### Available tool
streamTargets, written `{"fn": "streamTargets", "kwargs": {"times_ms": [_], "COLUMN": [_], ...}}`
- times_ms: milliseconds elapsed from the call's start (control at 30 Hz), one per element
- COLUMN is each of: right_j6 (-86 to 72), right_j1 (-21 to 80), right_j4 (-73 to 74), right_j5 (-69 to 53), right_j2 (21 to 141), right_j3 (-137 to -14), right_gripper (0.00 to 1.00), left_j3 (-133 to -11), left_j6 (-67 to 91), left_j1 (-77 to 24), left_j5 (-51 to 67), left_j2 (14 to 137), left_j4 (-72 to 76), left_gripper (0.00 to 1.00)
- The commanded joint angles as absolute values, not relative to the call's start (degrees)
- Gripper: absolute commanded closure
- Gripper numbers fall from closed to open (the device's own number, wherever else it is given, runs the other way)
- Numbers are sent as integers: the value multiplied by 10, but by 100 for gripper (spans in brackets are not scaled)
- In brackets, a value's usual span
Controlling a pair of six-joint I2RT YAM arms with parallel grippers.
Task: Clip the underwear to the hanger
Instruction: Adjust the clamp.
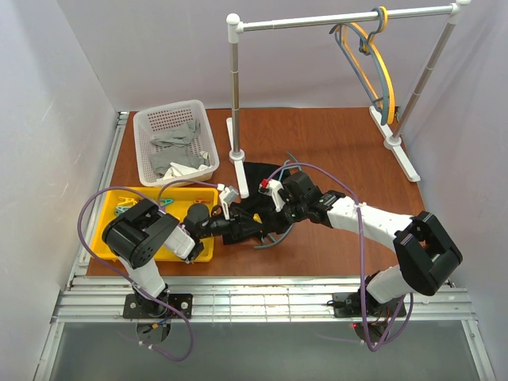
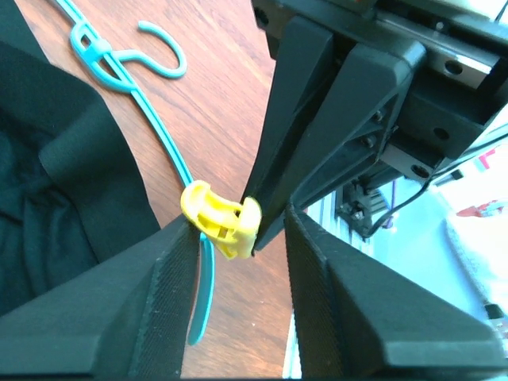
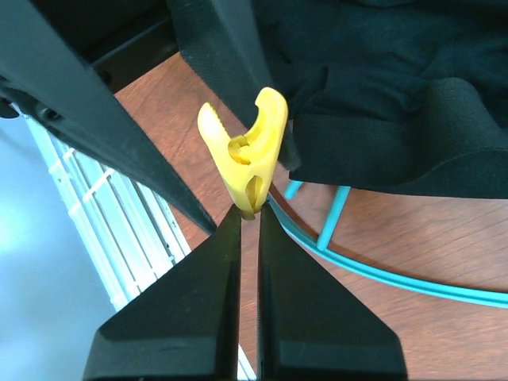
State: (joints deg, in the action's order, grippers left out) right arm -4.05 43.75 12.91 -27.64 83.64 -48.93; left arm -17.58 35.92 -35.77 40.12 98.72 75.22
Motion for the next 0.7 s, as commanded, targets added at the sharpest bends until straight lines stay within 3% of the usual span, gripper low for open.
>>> {"fn": "streamTargets", "kwargs": {"times_ms": [0, 167, 467, 633, 667], "right_j6": [-40, -39, -39, -35, -34], "right_j1": [438, 438, 439, 438, 439], "right_j4": [106, 110, 116, 124, 123], "right_j5": [-293, -301, -280, -239, -236], "right_j2": [837, 833, 823, 770, 764], "right_j3": [-483, -479, -465, -447, -445], "right_gripper": [99, 99, 99, 63, 34], "left_j3": [-170, -171, -168, -167, -166], "left_j6": [367, 398, 401, 391, 397], "left_j1": [-360, -360, -360, -360, -360], "left_j5": [409, 424, 414, 360, 354], "left_j2": [992, 1022, 1027, 1013, 1013], "left_j4": [850, 910, 920, 860, 860], "left_gripper": [67, 84, 91, 93, 94]}}
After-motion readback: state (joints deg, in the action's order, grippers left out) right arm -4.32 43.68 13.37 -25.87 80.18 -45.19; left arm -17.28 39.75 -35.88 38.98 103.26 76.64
